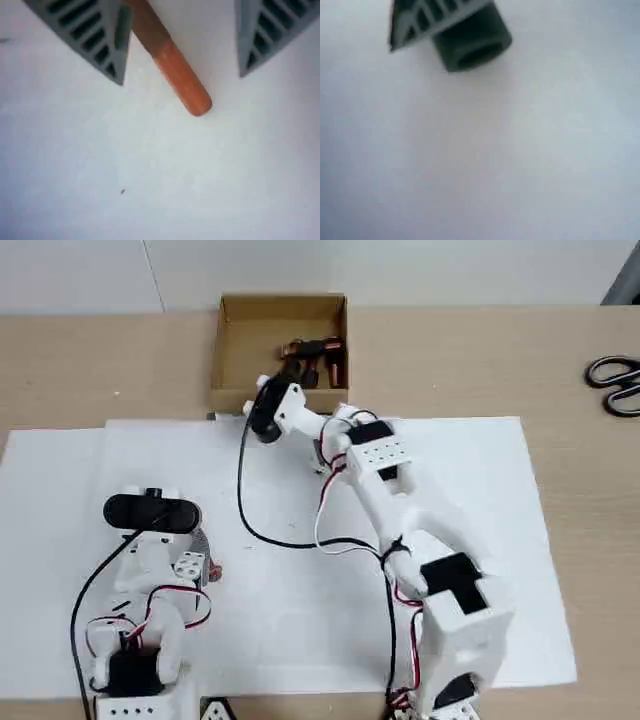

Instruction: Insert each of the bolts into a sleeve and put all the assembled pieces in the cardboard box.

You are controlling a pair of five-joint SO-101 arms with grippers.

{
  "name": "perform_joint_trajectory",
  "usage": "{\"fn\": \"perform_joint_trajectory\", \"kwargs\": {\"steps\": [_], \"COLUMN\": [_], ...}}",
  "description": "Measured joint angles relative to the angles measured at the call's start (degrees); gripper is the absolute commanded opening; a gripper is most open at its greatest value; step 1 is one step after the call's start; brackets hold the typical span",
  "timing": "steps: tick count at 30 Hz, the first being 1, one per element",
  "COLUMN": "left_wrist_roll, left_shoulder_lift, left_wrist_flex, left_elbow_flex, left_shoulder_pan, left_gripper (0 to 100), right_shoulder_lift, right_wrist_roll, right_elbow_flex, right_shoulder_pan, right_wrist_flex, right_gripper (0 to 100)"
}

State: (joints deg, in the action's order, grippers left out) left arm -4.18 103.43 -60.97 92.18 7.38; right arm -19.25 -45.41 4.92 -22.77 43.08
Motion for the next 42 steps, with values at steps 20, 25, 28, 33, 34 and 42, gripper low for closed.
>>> {"fn": "perform_joint_trajectory", "kwargs": {"steps": [20,25,28,33,34,42], "left_wrist_roll": [0.00,0.00,0.00,0.00,0.00,0.00], "left_shoulder_lift": [0.00,0.00,0.00,0.00,0.00,0.00], "left_wrist_flex": [0.09,0.09,0.09,0.09,0.09,0.09], "left_elbow_flex": [0.53,0.53,0.53,0.53,0.53,0.53], "left_shoulder_pan": [-0.09,-0.09,-0.09,-0.09,-0.09,-0.09], "left_gripper": [14,14,14,14,14,14], "right_shoulder_lift": [6.59,7.56,7.56,4.40,3.34,-2.20], "right_wrist_roll": [3.43,3.52,3.60,3.60,3.60,3.69], "right_elbow_flex": [-10.55,-10.55,-10.55,-10.64,-10.64,-10.64], "right_shoulder_pan": [-4.75,-5.54,-5.27,-5.36,-5.19,-2.90], "right_wrist_flex": [24.44,29.63,29.71,29.63,29.10,23.82], "right_gripper": [19.8,19.8,19.8,19.8,19.8,19.8]}}
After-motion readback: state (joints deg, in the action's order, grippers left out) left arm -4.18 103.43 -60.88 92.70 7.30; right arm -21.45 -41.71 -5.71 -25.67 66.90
